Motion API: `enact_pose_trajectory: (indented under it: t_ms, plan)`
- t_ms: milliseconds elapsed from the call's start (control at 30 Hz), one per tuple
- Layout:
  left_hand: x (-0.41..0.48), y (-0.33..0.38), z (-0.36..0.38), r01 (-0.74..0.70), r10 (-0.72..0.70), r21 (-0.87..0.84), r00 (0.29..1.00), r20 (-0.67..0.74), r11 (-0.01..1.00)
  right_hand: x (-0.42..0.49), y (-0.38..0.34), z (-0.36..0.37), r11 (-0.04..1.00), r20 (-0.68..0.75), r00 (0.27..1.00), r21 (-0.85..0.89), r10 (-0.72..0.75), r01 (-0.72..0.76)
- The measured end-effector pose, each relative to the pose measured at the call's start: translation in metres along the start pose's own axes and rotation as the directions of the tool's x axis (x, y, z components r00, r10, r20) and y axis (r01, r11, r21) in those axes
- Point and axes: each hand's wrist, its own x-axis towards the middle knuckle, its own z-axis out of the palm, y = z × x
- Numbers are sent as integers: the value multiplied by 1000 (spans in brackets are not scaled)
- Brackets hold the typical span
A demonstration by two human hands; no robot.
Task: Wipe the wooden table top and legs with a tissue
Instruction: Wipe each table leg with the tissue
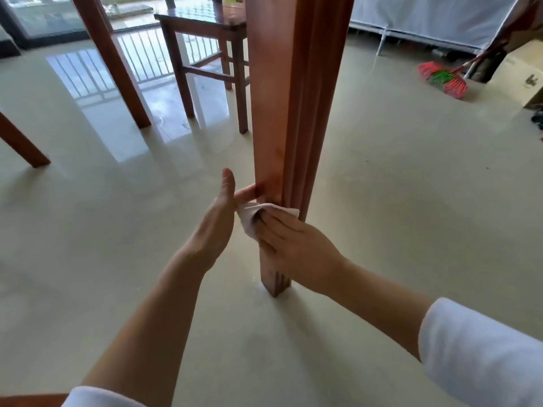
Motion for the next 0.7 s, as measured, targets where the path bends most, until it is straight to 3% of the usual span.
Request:
enact_pose_trajectory:
  t_ms: [67, 167, 233, 367, 433, 533, 600, 700]
  plan:
    - [-2, 8, 4, -40, 41, 80, 999, -8, 996, -3, -7, 10, 999, -1, 999, -11, 41, -41]
    - [1, 3, 2, -55, 56, 72, 998, -16, 996, -12, -48, 46, 999, 188, 982, 31, -13, 7]
    - [1, -2, 0, -33, 33, 30, 999, -6, 999, -22, -77, 73, 997, 366, 930, 70, -36, 11]
    - [-3, -8, 3, -20, 21, -22, 1000, 18, 1000, -43, -117, 117, 965, 574, 819, 211, 7, -156]
    - [-5, -9, 8, -24, 25, -10, 1000, 19, 1000, -44, -121, 116, 975, 572, 820, 189, -14, -116]
    - [-7, -8, 13, -47, 47, 10, 999, 10, 999, -42, -111, 105, 983, 405, 914, 179, -29, -49]
    - [-8, -9, 15, -40, 40, 11, 999, 3, 999, -45, -110, 107, 994, 362, 932, 105, -12, -28]
    - [-9, -11, 16, -36, 36, -10, 999, 4, 999, -49, -121, 119, 1000, 495, 869, 16, 3, -13]
